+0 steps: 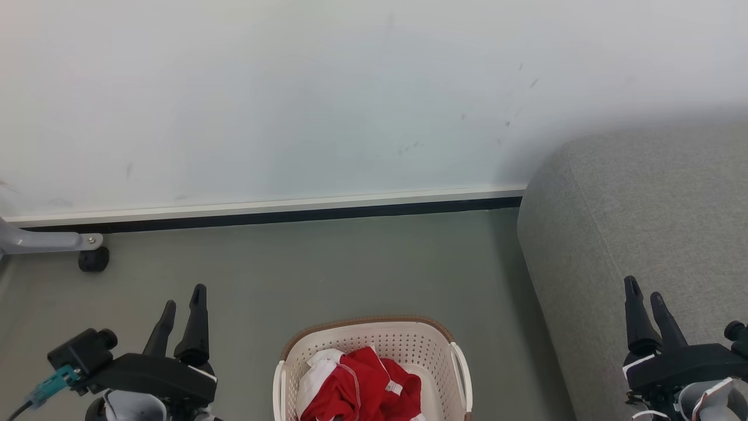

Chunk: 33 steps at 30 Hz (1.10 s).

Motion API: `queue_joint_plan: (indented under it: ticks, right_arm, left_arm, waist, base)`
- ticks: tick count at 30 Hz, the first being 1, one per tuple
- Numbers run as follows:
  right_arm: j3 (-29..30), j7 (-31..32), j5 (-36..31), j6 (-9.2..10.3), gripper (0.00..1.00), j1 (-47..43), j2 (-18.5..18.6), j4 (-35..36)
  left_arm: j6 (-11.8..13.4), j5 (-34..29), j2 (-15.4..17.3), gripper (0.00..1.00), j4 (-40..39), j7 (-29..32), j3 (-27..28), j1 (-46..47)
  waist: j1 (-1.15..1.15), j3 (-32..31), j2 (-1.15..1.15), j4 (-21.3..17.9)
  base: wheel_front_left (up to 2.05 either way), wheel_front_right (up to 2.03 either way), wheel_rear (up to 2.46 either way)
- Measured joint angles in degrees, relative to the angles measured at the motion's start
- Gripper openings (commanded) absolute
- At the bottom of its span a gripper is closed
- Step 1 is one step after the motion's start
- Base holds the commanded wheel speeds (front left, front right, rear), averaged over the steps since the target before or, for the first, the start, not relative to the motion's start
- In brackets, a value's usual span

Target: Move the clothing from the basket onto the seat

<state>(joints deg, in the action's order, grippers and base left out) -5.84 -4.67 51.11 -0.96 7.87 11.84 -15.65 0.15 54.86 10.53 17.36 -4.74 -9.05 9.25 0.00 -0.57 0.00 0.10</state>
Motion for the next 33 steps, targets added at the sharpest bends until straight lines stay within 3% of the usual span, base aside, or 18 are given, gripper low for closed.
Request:
queue_joint_plan:
  ticks: [33]
  right_arm:
    - [-8.61,-6.08,-23.06,4.19,1.00,1.31,3.58,-2.34]
  left_arm:
    - [4.99,-20.75,1.70,1.00,2.49,-7.00,-1.60,-0.02]
  waist:
    - [0.00,-0.59,0.00,0.22]
  base:
    - [0.00,0.00,0.00]
